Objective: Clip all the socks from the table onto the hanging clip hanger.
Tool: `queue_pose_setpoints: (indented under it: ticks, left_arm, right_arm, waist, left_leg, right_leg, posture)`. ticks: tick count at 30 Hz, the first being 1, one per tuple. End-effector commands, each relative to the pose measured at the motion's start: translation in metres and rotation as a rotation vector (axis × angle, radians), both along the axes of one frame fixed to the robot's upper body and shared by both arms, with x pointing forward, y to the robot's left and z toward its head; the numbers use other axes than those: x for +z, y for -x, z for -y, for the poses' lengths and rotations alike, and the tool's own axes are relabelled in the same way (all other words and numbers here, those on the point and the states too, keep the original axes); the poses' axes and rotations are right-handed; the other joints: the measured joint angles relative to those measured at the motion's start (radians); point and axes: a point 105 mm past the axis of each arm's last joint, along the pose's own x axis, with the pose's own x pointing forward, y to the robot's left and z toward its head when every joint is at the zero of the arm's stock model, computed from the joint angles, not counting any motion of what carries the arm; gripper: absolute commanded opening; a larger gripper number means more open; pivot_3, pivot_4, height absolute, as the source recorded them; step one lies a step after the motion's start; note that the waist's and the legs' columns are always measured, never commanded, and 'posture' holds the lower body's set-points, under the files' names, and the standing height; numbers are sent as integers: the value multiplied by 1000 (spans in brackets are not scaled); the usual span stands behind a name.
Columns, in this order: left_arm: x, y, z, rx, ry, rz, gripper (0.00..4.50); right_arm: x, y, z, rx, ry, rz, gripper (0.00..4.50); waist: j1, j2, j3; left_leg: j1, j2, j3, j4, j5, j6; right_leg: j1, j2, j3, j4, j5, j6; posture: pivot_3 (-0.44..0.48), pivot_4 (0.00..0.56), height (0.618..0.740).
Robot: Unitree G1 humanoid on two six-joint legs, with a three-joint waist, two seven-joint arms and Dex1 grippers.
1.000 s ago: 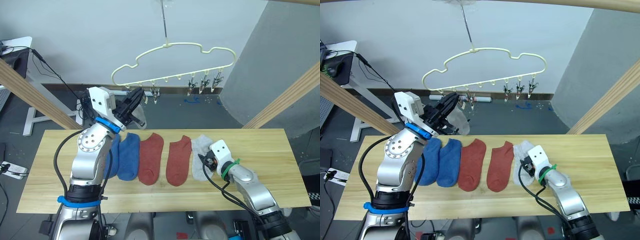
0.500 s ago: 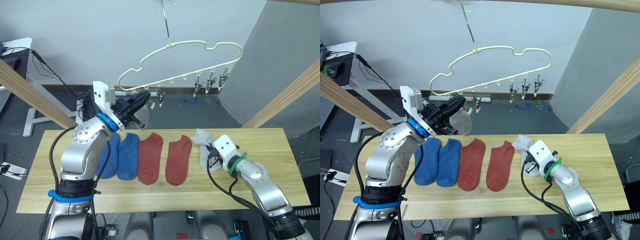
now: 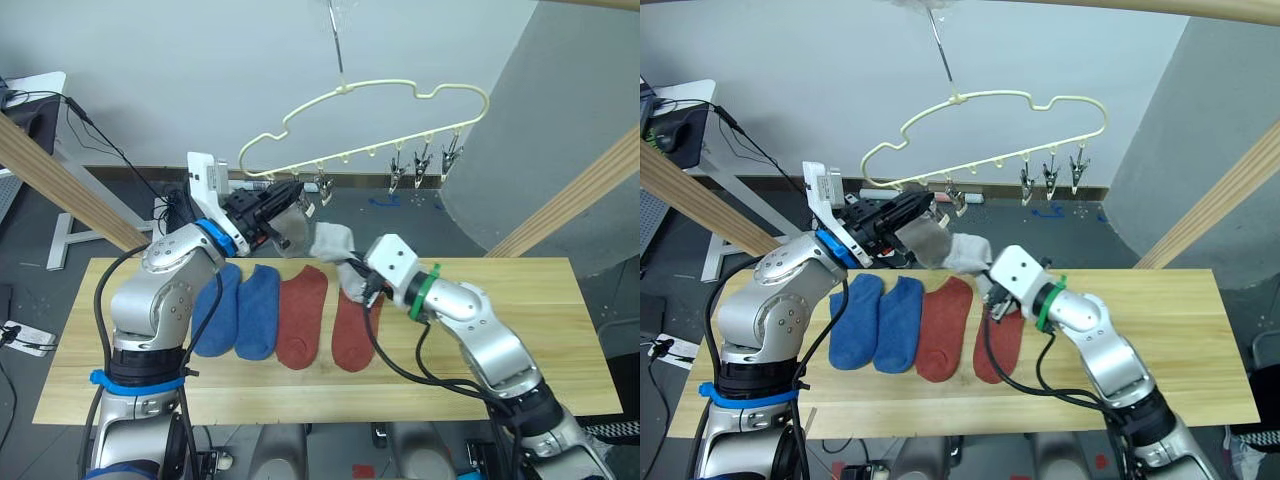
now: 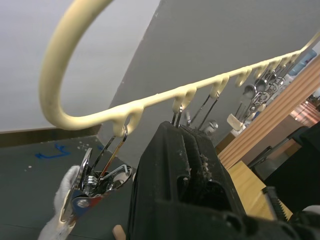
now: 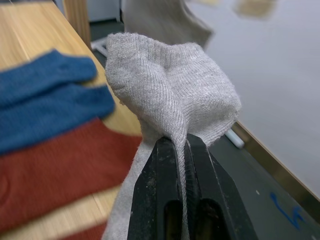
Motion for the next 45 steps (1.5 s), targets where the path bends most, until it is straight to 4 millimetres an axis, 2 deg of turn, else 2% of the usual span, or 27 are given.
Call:
queue_pose_setpoints:
  ticks: [1,15,24,30,33,38,39,42,45]
  left_arm:
    - [7,6,0,-4,7,29,0]
    - [4,6,-2,16,4,25,0]
    - [1,8,3,5,20,4,0]
    - [1,13,3,-30,46,-19,0]
    - [0,11,-1,-8,40,-23,739]
    - [-2,13,0,-22,15,-15,2313]
    - [-2,13,0,-22,9,-12,2313]
    - [-3,15,-1,-16,-13,5,2343]
    - [-4,17,-4,-1,-36,30,2343]
  right_arm:
    - [15,-2,-6,1,-50,57,11]
    - [27,-6,-9,-15,-144,60,11]
    - [32,-5,-22,9,-185,52,11]
    - [34,-6,-24,14,-190,59,11]
    - [35,-6,-24,14,-190,62,0]
    - [35,-8,-22,6,-193,59,0]
    - [35,-7,-22,10,-194,57,0]
    - [34,-7,-21,15,-183,60,689]
    - [28,-5,-21,33,-121,62,1788]
  waist:
    - [0,0,0]
    - [0,0,0]
    - [0,0,0]
    - [1,0,0]
    - [1,0,0]
    - [1,0,0]
    - [1,0,0]
    - [1,0,0]
    - [1,0,0]
  left_leg:
    - [0,0,0,0,0,0]
    - [0,0,0,0,0,0]
    - [0,0,0,0,0,0]
    - [0,0,0,0,0,0]
    - [0,0,0,0,0,0]
    - [-1,0,0,0,0,0]
    - [-1,0,0,0,0,0]
    - [-1,0,0,-1,0,0]
    - [-1,0,0,-1,0,-1]
  right_leg:
    - [0,0,0,0,0,0]
    - [0,0,0,0,0,0]
    - [-1,0,0,0,0,0]
    - [-1,0,0,0,0,0]
    - [-1,0,0,0,0,0]
    - [-1,0,0,0,0,0]
    - [-1,0,0,0,0,0]
    - [-2,0,0,0,0,0]
    - [-2,0,0,0,0,0]
  posture:
    - [4,341,720]
    - [9,337,720]
    - [10,332,720]
    - [15,327,720]
    - [15,327,720]
    - [16,324,720]
    - [16,324,720]
    - [16,320,720]
    - [16,320,720]
